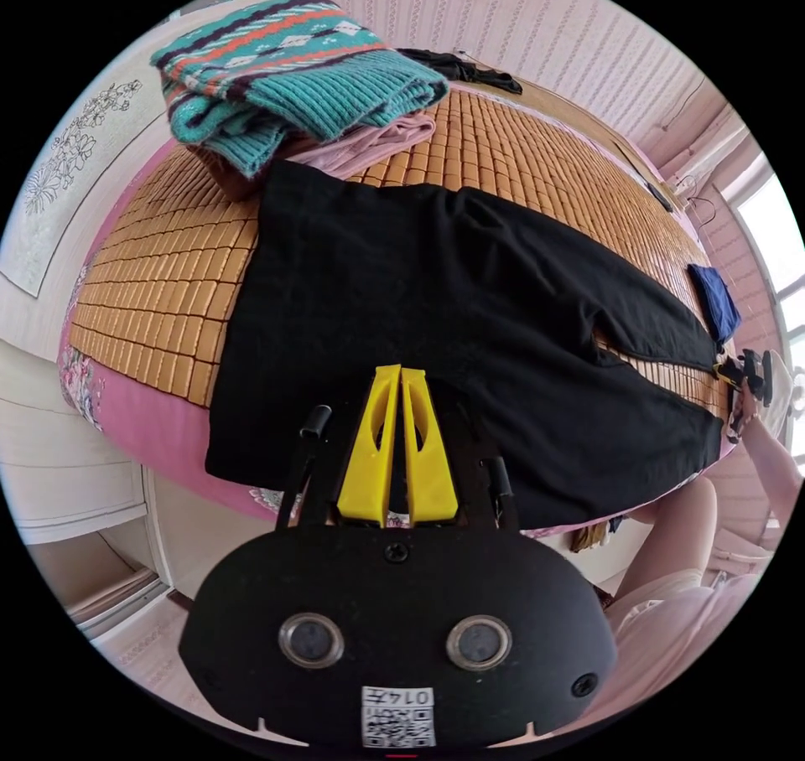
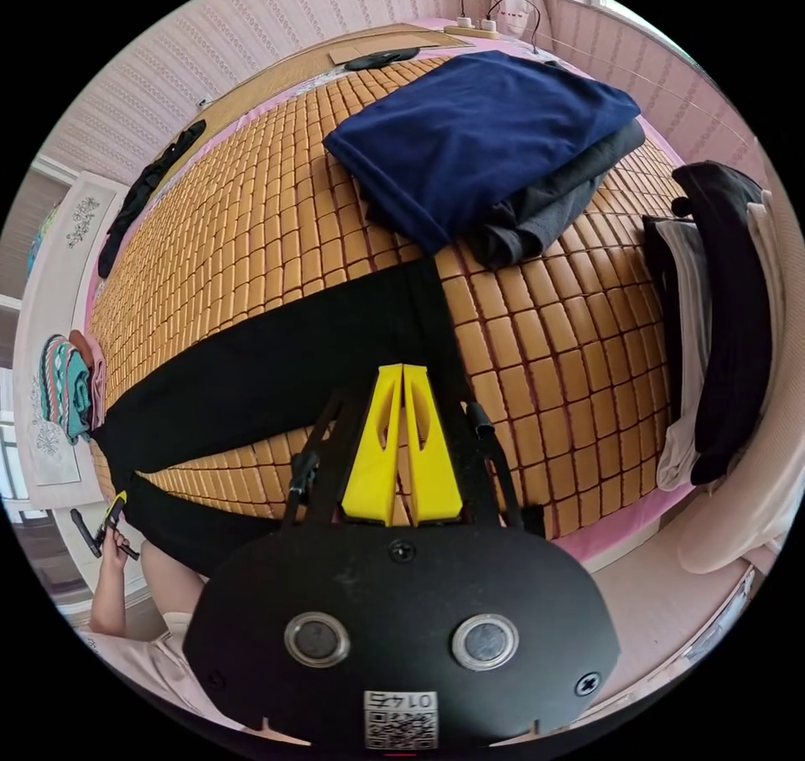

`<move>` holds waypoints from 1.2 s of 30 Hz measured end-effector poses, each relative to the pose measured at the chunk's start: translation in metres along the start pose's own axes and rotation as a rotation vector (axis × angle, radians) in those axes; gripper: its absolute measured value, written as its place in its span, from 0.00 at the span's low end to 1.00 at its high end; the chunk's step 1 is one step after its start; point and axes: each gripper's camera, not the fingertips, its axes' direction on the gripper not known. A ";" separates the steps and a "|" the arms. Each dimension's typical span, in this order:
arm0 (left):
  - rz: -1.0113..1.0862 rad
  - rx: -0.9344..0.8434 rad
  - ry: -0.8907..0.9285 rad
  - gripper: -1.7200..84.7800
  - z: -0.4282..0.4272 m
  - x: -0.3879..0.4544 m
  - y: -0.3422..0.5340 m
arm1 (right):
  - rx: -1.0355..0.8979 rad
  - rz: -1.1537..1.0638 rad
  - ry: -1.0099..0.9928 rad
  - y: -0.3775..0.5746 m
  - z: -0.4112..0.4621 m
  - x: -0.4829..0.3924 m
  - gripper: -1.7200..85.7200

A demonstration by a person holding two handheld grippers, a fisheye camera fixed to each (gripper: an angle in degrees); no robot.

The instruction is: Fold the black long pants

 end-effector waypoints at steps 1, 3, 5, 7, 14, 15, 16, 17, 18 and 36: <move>-0.002 0.002 0.006 0.01 -0.001 -0.001 0.001 | 0.000 0.002 0.009 -0.004 -0.003 -0.008 0.01; 0.005 0.012 0.020 0.01 -0.007 -0.003 0.003 | 0.022 0.027 0.054 -0.009 -0.009 -0.020 0.01; 0.020 0.022 0.022 0.01 -0.011 -0.003 0.006 | 0.035 0.041 0.175 -0.015 -0.013 -0.036 0.01; 0.050 0.021 0.005 0.01 -0.015 0.000 0.006 | 0.034 0.043 0.152 -0.021 -0.017 -0.041 0.01; 0.027 0.029 0.019 0.01 -0.034 -0.002 0.011 | 0.004 0.177 0.077 -0.043 -0.033 -0.050 0.01; 0.017 0.035 0.034 0.01 -0.038 -0.004 0.013 | -0.002 0.161 0.093 -0.046 -0.034 -0.057 0.01; 0.020 0.035 0.041 0.01 -0.041 -0.005 0.014 | -0.001 0.103 0.127 -0.051 -0.039 -0.075 0.01; 0.031 0.028 0.039 0.01 -0.046 -0.005 0.015 | 0.018 0.058 0.154 -0.054 -0.047 -0.094 0.01; 0.037 0.029 0.019 0.01 -0.057 -0.006 0.017 | 0.035 0.040 0.164 -0.055 -0.053 -0.103 0.01; -0.079 0.120 0.050 0.13 -0.128 -0.143 0.110 | -0.148 -1.506 -0.067 0.044 -0.027 -0.782 0.06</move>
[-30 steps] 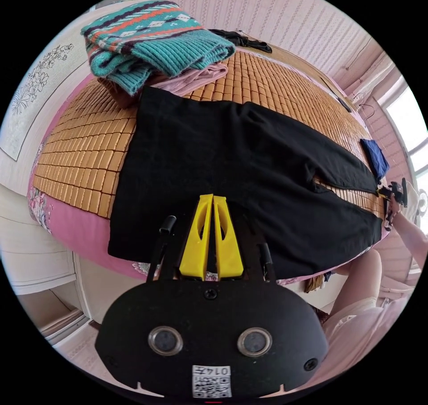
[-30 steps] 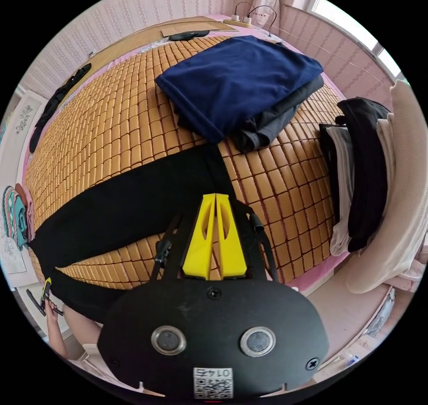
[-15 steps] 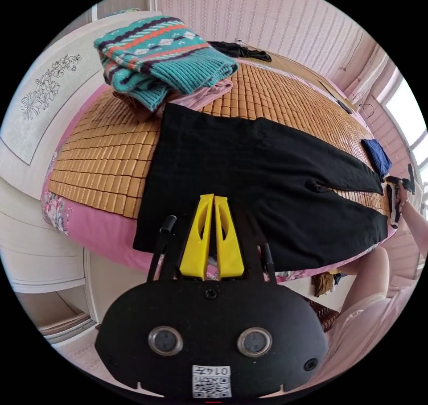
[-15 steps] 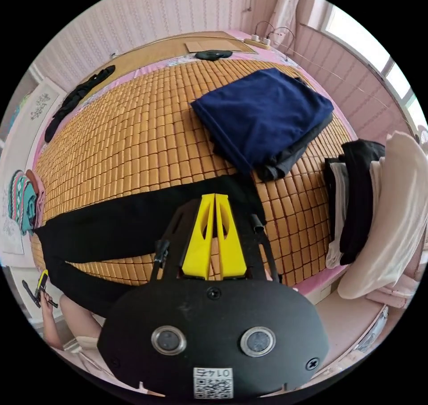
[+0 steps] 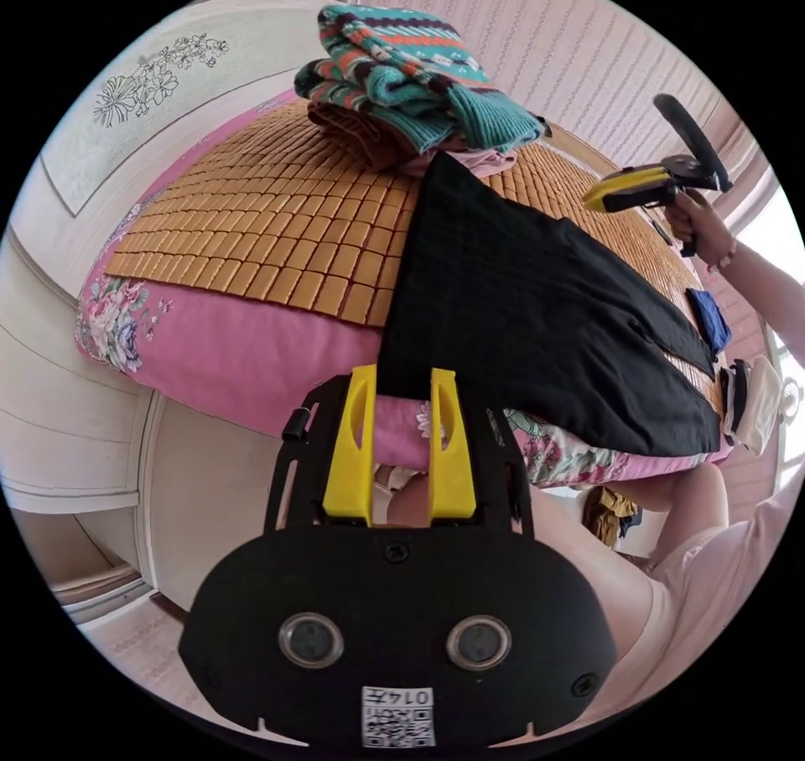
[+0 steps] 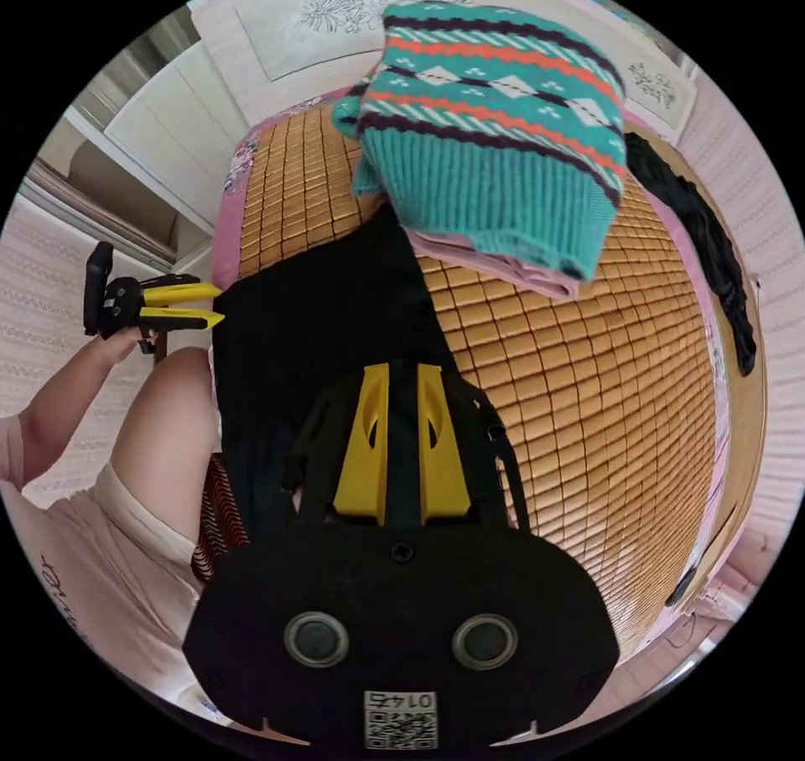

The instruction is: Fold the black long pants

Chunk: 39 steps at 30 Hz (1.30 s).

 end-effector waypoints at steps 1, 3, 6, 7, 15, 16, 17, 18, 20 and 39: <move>-0.002 0.013 0.013 0.13 -0.002 -0.003 0.001 | -0.009 -0.019 -0.004 -0.029 0.007 -0.014 0.03; 0.011 0.052 0.050 0.11 -0.008 -0.011 0.006 | -0.006 -0.025 0.027 -0.064 0.017 -0.031 0.02; 0.043 0.072 0.143 0.06 -0.023 -0.019 0.013 | -0.078 -0.040 0.053 -0.109 0.045 -0.047 0.01; 0.042 0.074 0.149 0.06 -0.026 -0.021 0.015 | -0.107 -0.031 0.071 -0.124 0.055 -0.048 0.01; -0.016 0.109 0.177 0.07 -0.059 -0.044 0.035 | -0.099 0.010 0.106 -0.145 0.077 -0.057 0.01; -0.036 0.104 0.190 0.07 -0.060 -0.046 0.036 | -0.077 -0.010 0.098 -0.138 0.071 -0.062 0.01; -0.085 0.105 0.199 0.08 -0.065 -0.051 0.039 | -0.001 -0.011 0.093 -0.123 0.056 -0.067 0.01; -0.122 0.136 0.171 0.08 -0.076 -0.054 0.045 | 0.042 -0.005 0.082 -0.113 0.048 -0.068 0.01; -0.156 0.186 0.118 0.08 -0.097 -0.056 0.057 | 0.170 0.035 -0.017 -0.053 0.018 -0.071 0.01; 0.145 0.356 0.152 0.02 -0.258 0.053 0.140 | 0.384 1.333 -0.008 0.642 0.023 -0.227 0.02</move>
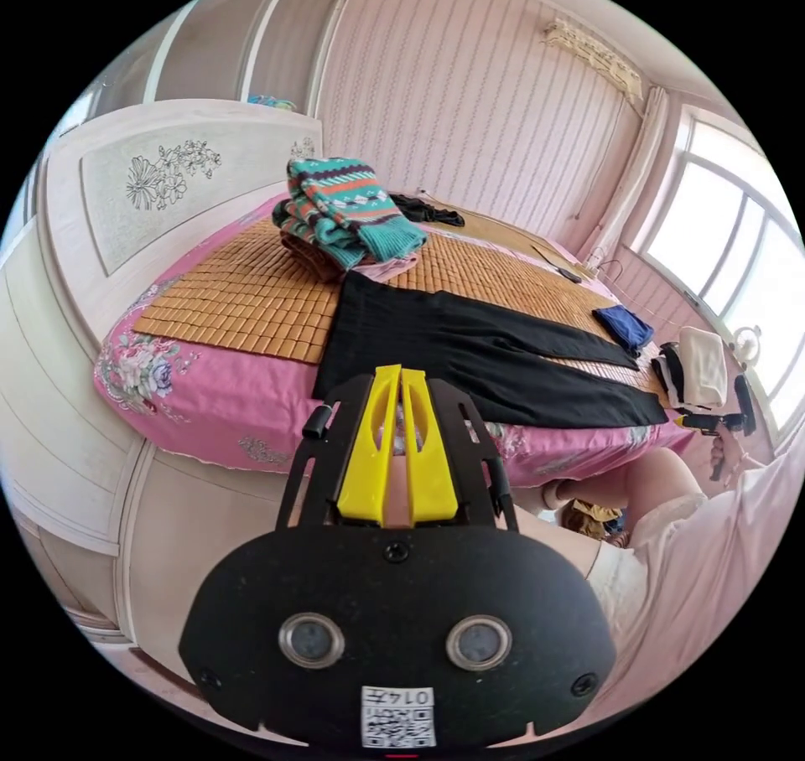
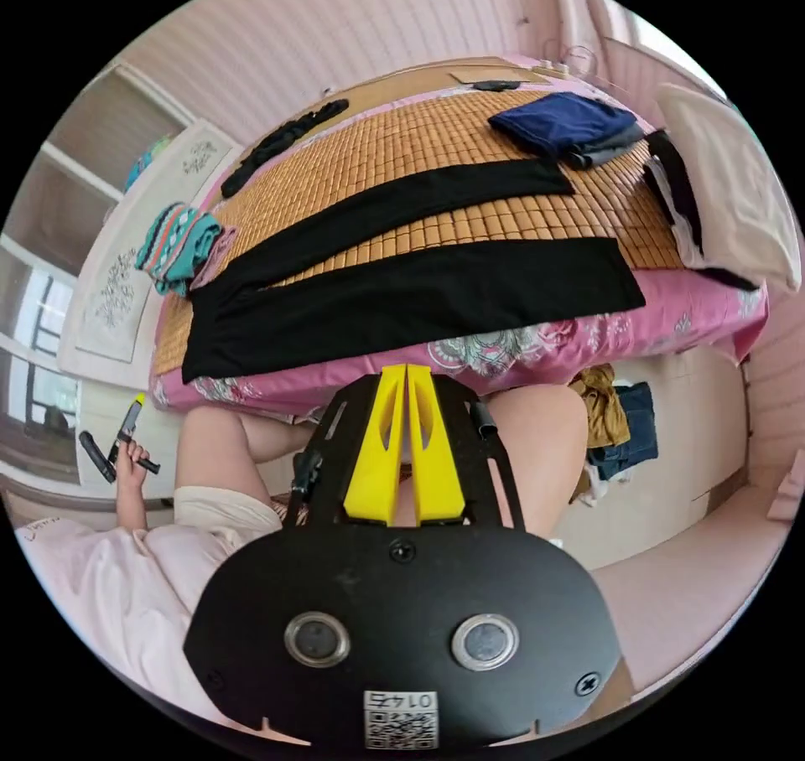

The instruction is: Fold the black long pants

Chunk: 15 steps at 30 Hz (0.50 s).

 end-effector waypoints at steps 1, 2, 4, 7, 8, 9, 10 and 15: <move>0.006 -0.001 0.026 0.01 -0.001 0.005 -0.001 | 0.054 0.068 -0.067 0.022 -0.003 0.025 0.02; 0.018 0.003 0.062 0.01 -0.004 0.014 -0.001 | 0.104 0.113 -0.129 0.042 -0.005 0.047 0.03; 0.031 0.026 0.075 0.01 -0.010 0.026 0.001 | 0.158 0.132 -0.170 0.068 -0.005 0.072 0.03; 0.019 -0.008 0.096 0.01 -0.013 0.037 0.006 | 0.240 0.211 -0.027 0.104 -0.003 0.104 0.06; 0.010 -0.017 0.107 0.01 -0.014 0.039 0.010 | 0.275 0.202 -0.021 0.115 -0.002 0.114 0.08; 0.006 -0.009 0.107 0.01 -0.016 0.040 0.015 | 0.297 0.188 -0.043 0.121 -0.002 0.118 0.08; 0.005 -0.003 0.103 0.01 -0.018 0.040 0.017 | 0.327 0.165 -0.098 0.129 -0.002 0.129 0.09; -0.080 0.042 0.142 0.03 -0.006 0.003 0.018 | 0.315 0.163 -0.167 0.138 0.019 0.172 0.13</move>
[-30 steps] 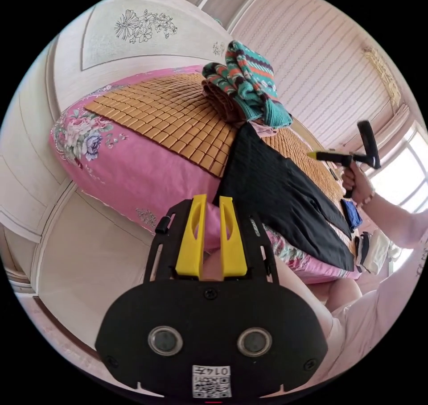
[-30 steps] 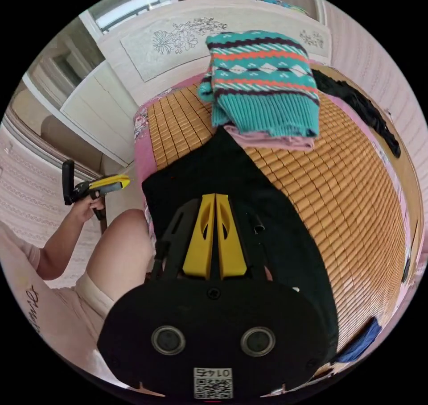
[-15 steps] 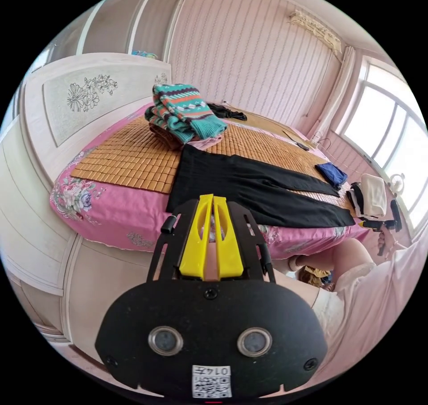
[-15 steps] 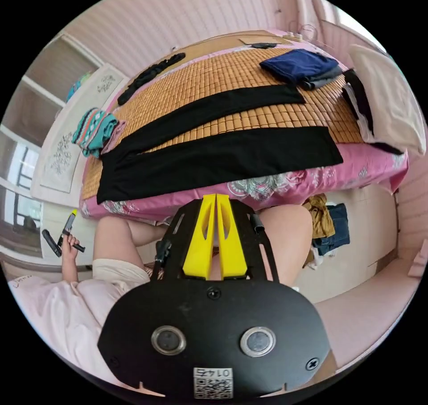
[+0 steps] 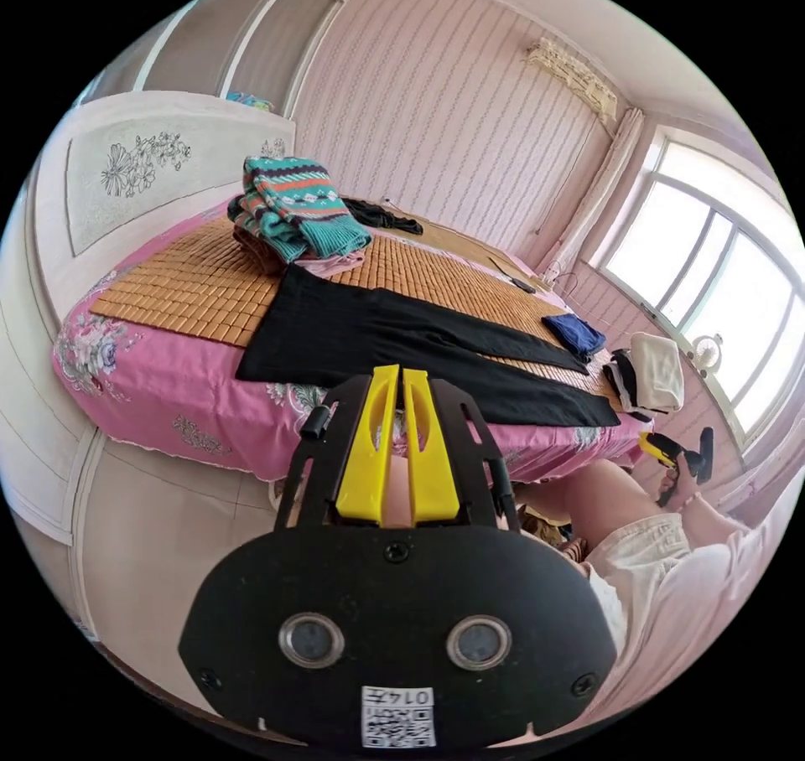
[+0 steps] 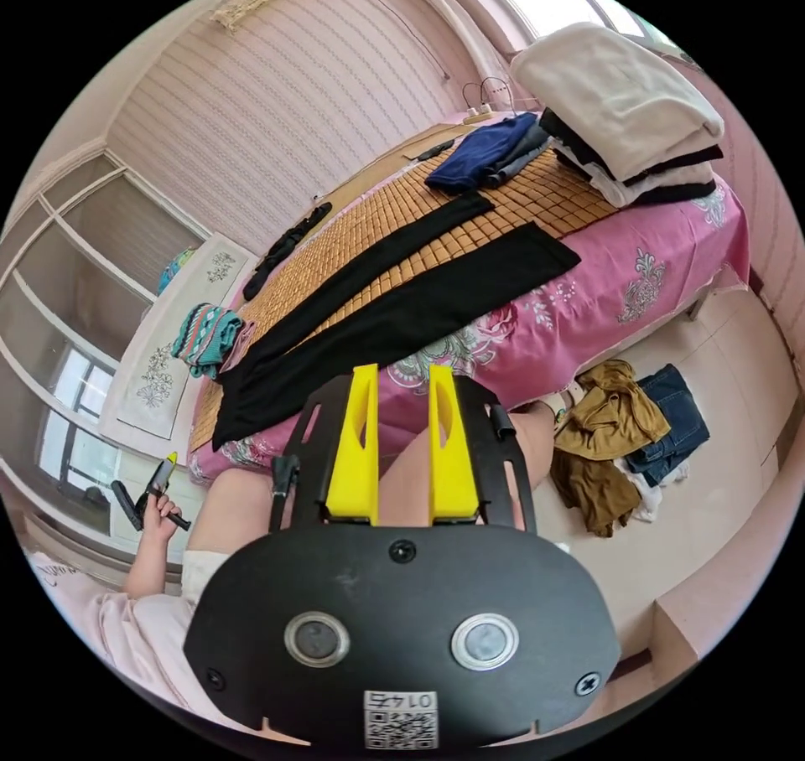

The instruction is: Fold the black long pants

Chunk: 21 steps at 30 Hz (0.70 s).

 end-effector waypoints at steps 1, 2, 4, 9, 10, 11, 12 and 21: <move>-0.045 -0.013 0.019 0.03 0.004 -0.013 -0.002 | -0.003 0.039 -0.045 -0.002 0.006 0.015 0.15; -0.143 -0.043 0.066 0.03 0.012 -0.039 -0.006 | -0.009 0.089 -0.109 -0.005 0.012 0.032 0.17; -0.257 -0.045 0.128 0.04 0.017 -0.075 -0.010 | -0.022 0.169 -0.197 -0.010 0.023 0.059 0.17; -0.424 -0.008 0.173 0.07 0.018 -0.148 -0.012 | 0.010 0.400 -0.306 -0.012 0.047 0.131 0.16; -0.439 -0.014 0.167 0.07 0.020 -0.153 -0.012 | 0.002 0.431 -0.287 -0.012 0.053 0.146 0.16; -0.481 -0.038 0.145 0.08 0.023 -0.164 -0.012 | -0.008 0.451 -0.255 -0.012 0.058 0.159 0.16; -0.508 -0.052 0.131 0.08 0.027 -0.174 -0.013 | -0.013 0.461 -0.239 -0.012 0.060 0.165 0.16; -0.693 -0.174 0.113 0.10 0.075 -0.234 -0.012 | -0.042 0.488 -0.224 -0.026 0.087 0.221 0.15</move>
